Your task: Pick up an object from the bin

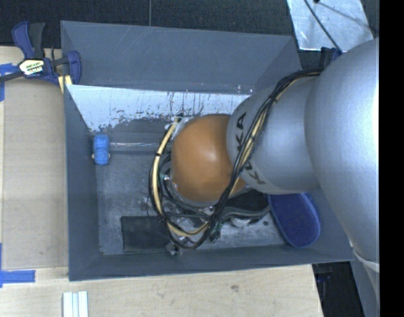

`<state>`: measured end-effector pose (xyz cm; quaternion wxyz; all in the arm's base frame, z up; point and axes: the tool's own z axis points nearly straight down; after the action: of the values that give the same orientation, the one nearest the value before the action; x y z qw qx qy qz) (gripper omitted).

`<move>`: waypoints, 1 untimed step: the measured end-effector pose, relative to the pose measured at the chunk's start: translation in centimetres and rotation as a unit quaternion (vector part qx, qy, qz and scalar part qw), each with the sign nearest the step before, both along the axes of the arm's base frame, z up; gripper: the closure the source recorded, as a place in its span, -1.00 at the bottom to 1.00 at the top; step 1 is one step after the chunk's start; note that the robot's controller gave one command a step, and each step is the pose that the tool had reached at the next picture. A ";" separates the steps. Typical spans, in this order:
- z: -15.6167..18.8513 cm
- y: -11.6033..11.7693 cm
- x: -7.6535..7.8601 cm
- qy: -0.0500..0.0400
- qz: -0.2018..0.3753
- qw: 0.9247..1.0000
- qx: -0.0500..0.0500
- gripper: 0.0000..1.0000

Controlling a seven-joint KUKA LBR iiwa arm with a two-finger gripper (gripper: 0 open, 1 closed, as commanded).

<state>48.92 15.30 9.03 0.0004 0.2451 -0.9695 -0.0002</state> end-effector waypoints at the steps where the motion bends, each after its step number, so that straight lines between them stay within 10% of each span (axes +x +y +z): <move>1: 0.0 0.0 0.0 0.000 0.000 1.000 0.000 1.00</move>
Offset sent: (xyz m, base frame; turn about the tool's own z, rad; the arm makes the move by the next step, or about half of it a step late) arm 0.0000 0.0000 0.0000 0.0000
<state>48.92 15.29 9.03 0.0004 0.2450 -0.9695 -0.0001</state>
